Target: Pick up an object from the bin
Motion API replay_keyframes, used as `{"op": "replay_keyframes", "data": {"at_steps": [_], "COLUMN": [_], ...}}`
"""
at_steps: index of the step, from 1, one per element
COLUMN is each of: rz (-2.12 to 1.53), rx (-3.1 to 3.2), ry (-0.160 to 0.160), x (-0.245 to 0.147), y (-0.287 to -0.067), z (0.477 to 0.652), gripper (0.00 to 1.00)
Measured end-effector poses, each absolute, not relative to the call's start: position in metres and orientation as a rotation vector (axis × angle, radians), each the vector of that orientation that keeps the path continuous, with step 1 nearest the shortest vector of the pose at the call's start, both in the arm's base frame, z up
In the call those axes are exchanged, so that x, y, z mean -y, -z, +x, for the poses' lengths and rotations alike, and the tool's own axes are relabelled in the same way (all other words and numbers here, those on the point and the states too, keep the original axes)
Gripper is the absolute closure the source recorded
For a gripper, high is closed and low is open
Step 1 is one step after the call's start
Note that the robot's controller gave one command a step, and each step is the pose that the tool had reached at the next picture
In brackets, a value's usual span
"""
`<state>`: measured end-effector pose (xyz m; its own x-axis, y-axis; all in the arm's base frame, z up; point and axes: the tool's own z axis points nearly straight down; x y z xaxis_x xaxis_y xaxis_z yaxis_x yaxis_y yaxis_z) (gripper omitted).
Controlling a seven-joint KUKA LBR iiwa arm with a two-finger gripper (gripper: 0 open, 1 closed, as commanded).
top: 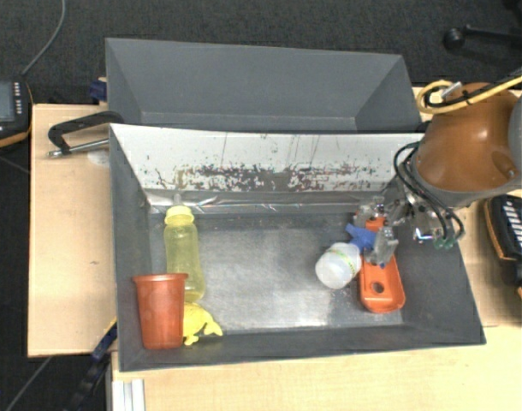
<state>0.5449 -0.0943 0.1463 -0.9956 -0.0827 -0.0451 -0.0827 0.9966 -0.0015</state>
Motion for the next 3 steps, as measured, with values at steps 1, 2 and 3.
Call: {"op": "replay_keyframes", "data": {"at_steps": [1, 2, 3], "rz": [-0.119, -0.133, -0.06], "rx": [-3.122, -3.099, -3.114], "ry": [-0.013, -0.004, -0.012], "x": [0.093, 0.09, 0.092], "y": [-0.157, -0.222, -0.29], "z": [0.539, 0.549, 0.555], "gripper": [1.0, 1.0, 1.0]}}
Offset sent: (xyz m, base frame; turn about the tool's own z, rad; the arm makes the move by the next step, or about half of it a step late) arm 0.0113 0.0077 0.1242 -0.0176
